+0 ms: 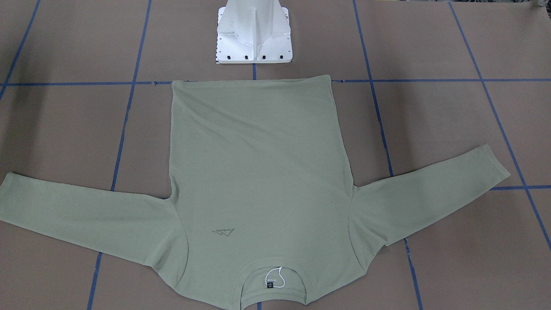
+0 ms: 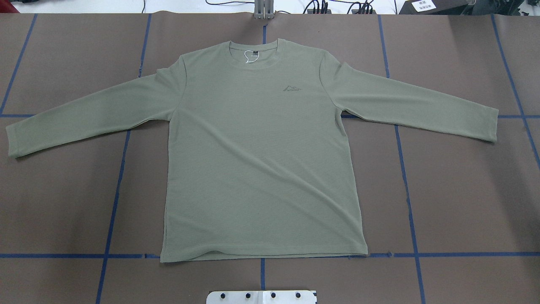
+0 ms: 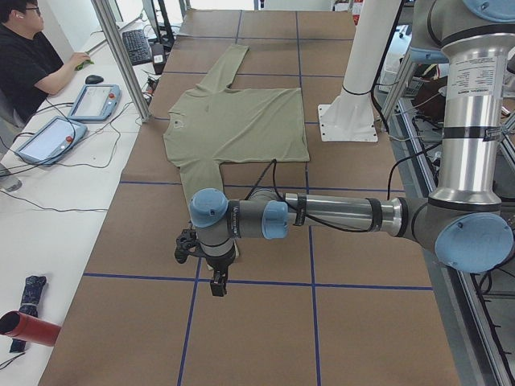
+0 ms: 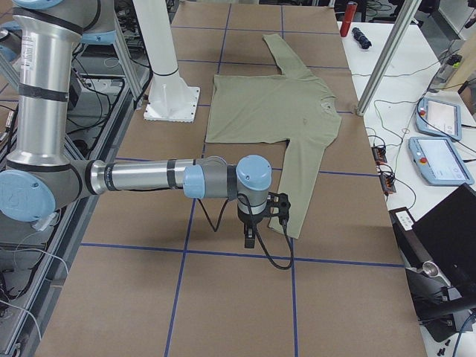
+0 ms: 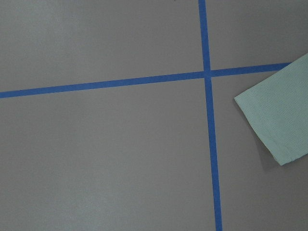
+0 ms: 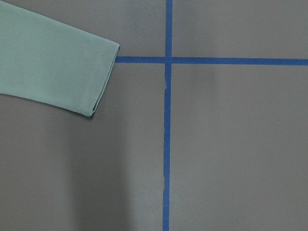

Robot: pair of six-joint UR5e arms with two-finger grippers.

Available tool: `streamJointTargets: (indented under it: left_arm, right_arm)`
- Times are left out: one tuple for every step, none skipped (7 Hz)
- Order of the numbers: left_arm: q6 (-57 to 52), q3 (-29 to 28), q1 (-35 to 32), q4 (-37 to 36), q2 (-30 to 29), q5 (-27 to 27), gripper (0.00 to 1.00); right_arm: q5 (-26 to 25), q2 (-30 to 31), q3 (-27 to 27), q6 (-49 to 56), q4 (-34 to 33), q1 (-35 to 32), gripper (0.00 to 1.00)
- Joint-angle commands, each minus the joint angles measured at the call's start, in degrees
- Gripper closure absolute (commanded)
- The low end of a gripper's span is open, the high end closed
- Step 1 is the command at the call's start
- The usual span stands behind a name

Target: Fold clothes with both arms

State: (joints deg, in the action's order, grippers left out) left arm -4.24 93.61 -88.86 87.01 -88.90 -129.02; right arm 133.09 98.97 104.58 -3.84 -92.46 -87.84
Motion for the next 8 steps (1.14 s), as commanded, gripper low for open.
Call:
streamJointTargets:
  left_arm:
    - [0.1,0.2,0.1,0.0,-0.4,0.0,0.00]
    - [0.0,0.2,0.1,0.0,-0.8,0.5,0.00]
    - [0.0,1.0,0.3,-0.1,-2.1,0.6,0.00]
    - [-0.4,2.4,1.5,0.2,-2.7,0.6,0.00]
    - [-0.5,1.5,2.6,0.7,-5.6,0.7,0.00]
    - [-0.4,2.1,2.6,3.2,-5.8,0.2,0.00]
    - [-0.3,1.1,2.7,8.0,-4.5,0.0,0.00]
    - [-0.4,-2.8,2.7,15.3,-4.1,-1.0,0.00]
  right_arm:
    - [0.0,-0.7,0.7,-0.6,0.0,1.7,0.00]
    - [0.0,-0.8,0.7,-0.6,0.0,2.0,0.00]
    - [0.0,-1.3,0.6,-0.6,0.1,2.2,0.00]
    - [0.0,-2.2,0.5,-0.6,2.6,2.2,0.00]
    - [0.1,-2.2,0.0,-0.1,8.5,2.2,0.00]
    - [-0.3,-2.4,0.2,-0.4,10.2,3.9,0.00]
    - [0.2,-2.5,-2.3,-0.6,10.4,4.9,0.00]
    - [0.6,-3.0,-5.3,-1.2,15.5,5.3,0.00]
